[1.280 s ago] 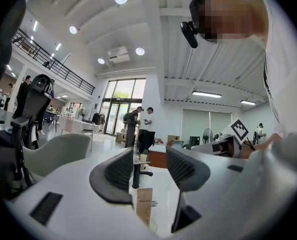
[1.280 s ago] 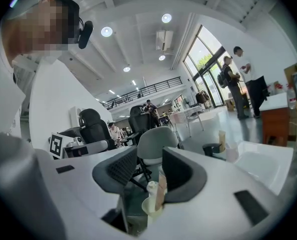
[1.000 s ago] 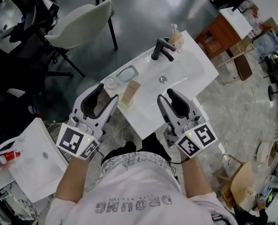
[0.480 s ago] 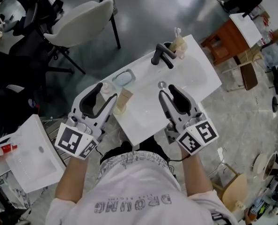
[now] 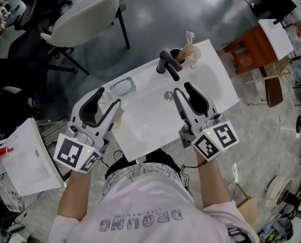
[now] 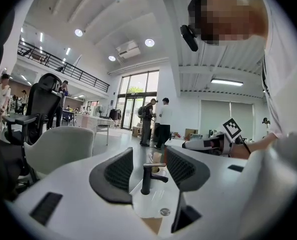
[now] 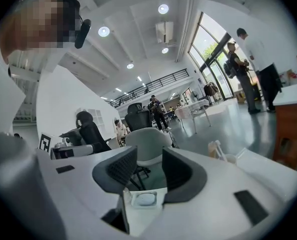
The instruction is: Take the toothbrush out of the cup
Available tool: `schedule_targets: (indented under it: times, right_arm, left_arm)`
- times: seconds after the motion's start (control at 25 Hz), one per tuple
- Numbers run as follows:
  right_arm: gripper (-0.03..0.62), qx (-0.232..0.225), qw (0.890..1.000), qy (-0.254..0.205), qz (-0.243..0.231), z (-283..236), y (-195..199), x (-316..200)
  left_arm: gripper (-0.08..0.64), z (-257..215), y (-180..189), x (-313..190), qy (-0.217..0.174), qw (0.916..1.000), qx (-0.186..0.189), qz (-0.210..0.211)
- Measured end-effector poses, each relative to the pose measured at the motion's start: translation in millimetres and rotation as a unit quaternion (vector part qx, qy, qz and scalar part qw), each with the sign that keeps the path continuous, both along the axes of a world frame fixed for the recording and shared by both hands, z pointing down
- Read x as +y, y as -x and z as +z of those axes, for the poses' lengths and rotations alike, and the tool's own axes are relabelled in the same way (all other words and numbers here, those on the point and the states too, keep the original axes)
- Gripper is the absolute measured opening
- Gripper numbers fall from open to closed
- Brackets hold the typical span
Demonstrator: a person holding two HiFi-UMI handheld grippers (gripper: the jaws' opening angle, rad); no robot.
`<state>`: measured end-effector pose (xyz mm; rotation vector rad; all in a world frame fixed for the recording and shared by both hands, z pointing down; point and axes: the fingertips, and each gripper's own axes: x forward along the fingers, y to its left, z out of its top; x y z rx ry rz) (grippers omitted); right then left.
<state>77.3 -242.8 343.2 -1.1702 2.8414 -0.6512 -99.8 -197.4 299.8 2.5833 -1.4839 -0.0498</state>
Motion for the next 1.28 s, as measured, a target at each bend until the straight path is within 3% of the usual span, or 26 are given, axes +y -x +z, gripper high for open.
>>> schedule_targets:
  times: [0.68,1.28]
  right_arm:
    - [0.167,-0.008,1.000,0.028,-0.011,43.2,-46.6,-81.4]
    - [0.166,0.004,0.999,0.054,0.006,85.1,-58.7,-136.8]
  left_arm:
    - [0.218,13.4,-32.3,-43.1,0.021,0.9981,-0.035,-0.046]
    - [0.218,30.2,-28.1,-73.8,0.045,0.9957,-0.049,-0.064]
